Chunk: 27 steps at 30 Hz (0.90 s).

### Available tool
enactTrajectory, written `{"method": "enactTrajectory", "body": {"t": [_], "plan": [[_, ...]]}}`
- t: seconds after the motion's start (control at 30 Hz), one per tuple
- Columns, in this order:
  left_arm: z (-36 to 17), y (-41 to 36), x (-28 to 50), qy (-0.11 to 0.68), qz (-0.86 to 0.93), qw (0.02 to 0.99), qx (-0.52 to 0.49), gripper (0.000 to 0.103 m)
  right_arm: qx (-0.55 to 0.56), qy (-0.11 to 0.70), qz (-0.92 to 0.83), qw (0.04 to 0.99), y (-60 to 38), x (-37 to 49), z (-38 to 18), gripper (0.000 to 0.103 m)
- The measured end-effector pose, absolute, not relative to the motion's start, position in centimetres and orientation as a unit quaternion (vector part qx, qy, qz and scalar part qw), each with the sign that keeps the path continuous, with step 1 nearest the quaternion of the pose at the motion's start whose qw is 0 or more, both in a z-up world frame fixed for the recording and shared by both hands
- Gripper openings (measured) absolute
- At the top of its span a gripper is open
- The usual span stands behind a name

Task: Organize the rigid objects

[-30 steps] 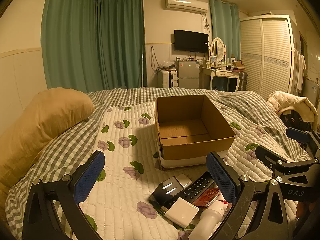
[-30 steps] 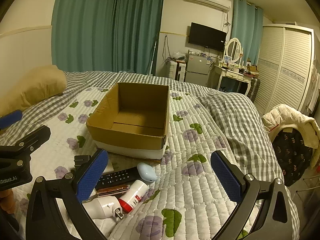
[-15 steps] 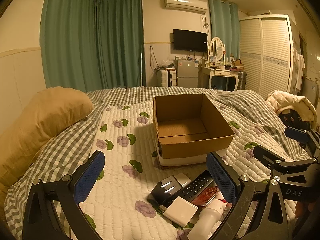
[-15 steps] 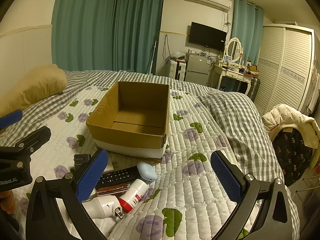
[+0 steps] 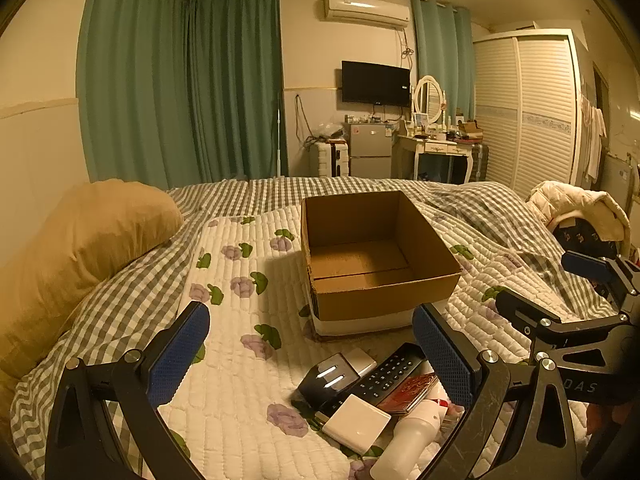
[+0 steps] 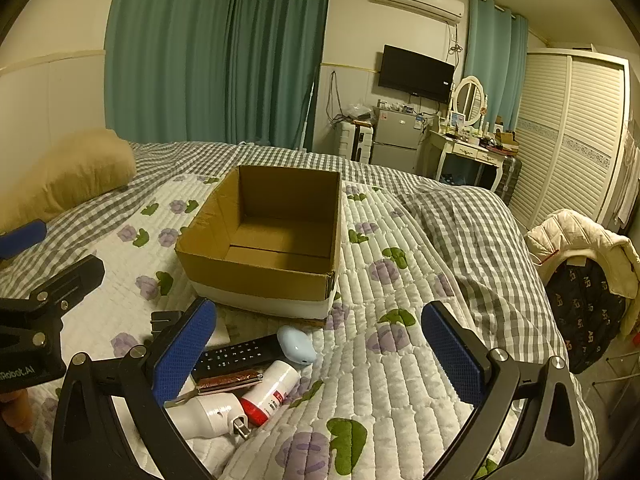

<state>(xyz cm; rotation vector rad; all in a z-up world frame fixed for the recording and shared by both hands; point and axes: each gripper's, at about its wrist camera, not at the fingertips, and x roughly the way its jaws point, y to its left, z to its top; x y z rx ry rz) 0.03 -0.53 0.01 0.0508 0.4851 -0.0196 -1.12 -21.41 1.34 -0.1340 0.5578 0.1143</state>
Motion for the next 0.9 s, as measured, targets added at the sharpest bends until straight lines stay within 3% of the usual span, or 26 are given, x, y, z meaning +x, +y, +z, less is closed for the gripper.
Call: {"method": "enactTrajectory", "body": {"t": [0.47, 0.77, 0.9], "plan": [[0.5, 1.0, 3.8, 0.261, -0.002, 0.965, 0.011, 0.103, -0.092, 0.278, 0.066, 0.954, -21.8, 1.8, 3.7, 0.103], [-8.6, -1.1, 7.6, 0.401, -0.018, 0.916, 0.023, 0.098, -0.096, 0.36, 0.093, 0.923, -21.7, 6.3, -1.2, 0.103], [-11.5, -1.0, 8.4, 0.446, -0.016, 0.895, 0.007, 0.086, -0.076, 0.416, 0.101, 0.901, -22.0, 8.3, -3.7, 0.103]]}}
